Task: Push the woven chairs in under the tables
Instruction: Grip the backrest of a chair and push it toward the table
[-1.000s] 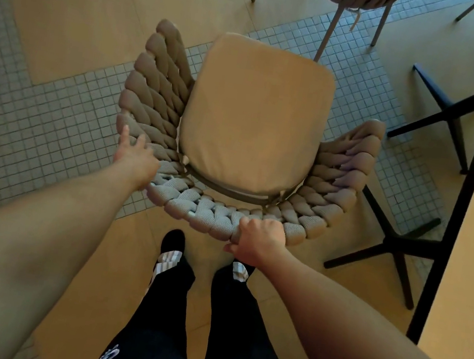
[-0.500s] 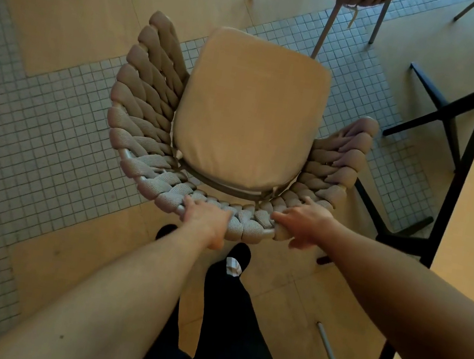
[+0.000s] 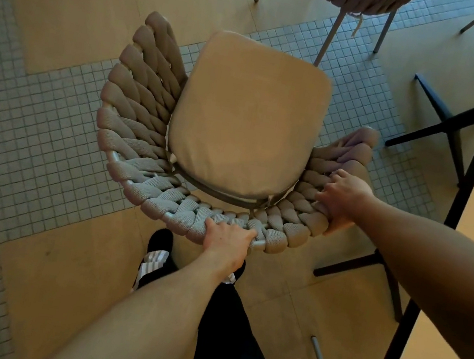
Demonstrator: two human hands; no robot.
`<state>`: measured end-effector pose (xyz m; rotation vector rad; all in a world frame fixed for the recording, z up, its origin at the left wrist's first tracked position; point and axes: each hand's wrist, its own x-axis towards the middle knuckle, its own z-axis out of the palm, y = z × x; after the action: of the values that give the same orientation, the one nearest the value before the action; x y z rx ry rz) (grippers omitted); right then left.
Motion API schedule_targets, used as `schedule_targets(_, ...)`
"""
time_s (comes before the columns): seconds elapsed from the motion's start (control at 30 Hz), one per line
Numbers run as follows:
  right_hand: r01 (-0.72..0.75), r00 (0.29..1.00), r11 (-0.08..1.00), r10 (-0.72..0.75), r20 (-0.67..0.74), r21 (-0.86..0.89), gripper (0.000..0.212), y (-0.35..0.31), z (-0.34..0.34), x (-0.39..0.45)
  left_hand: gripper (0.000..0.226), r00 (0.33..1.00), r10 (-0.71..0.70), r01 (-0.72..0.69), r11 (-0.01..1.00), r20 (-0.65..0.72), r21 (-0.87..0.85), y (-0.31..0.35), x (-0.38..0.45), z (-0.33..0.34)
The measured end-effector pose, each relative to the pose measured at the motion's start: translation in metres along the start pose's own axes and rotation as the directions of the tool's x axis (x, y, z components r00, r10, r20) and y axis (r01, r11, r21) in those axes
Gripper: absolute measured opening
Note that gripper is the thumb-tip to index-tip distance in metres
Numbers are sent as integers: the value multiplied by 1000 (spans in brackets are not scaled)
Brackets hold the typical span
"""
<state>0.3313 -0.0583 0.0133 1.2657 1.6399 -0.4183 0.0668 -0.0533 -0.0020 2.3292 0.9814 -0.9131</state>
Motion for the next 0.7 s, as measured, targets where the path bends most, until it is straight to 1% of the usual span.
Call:
schedule_targets(0.13, 1, 1000, 1000, -1, 17, 3, 76, -13, -7, -8, 38, 999, 41, -41, 999, 26, 27, -12, -2, -4)
schedule_targets(0.2, 1, 999, 1000, -1, 39, 23, 74, -29, -11, -10, 39, 997, 64, -66, 996, 38, 55, -28, -4, -5)
schedule_targets(0.27, -1, 999, 998, -2, 45, 62, 75, -50, -14, -13, 34, 995, 93, -96, 991, 39, 94, -50, -7, -6)
schedule_targets(0.33, -2, 1000, 991, -1, 22, 130, 75, -72, -21, -16, 28, 994, 108, -110, 977, 18, 181, -73, -11, -13)
schedule_targets(0.43, -23, 999, 962, 32, -28, 272, 76, -110, -34, -22, 33, 994, 111, -99, 941, -18, 323, -110, -15, -29)
schedule_targets(0.53, -53, 993, 892, 94, -71, 449, 77, -148, -53, -19, 42, 990, 112, -61, 883, -83, 465, -146, -13, -47)
schedule_targets(0.63, -69, 987, 781, 143, -71, 621, 79, -181, -80, -8, 44, 990, 63, 12, 861, -129, 508, -176, -3, -64)
schedule_targets(0.7, -74, 983, 718, 168, -69, 692, 79, -198, -99, 1, 43, 986, 8, 81, 846, -165, 528, -192, 7, -76)
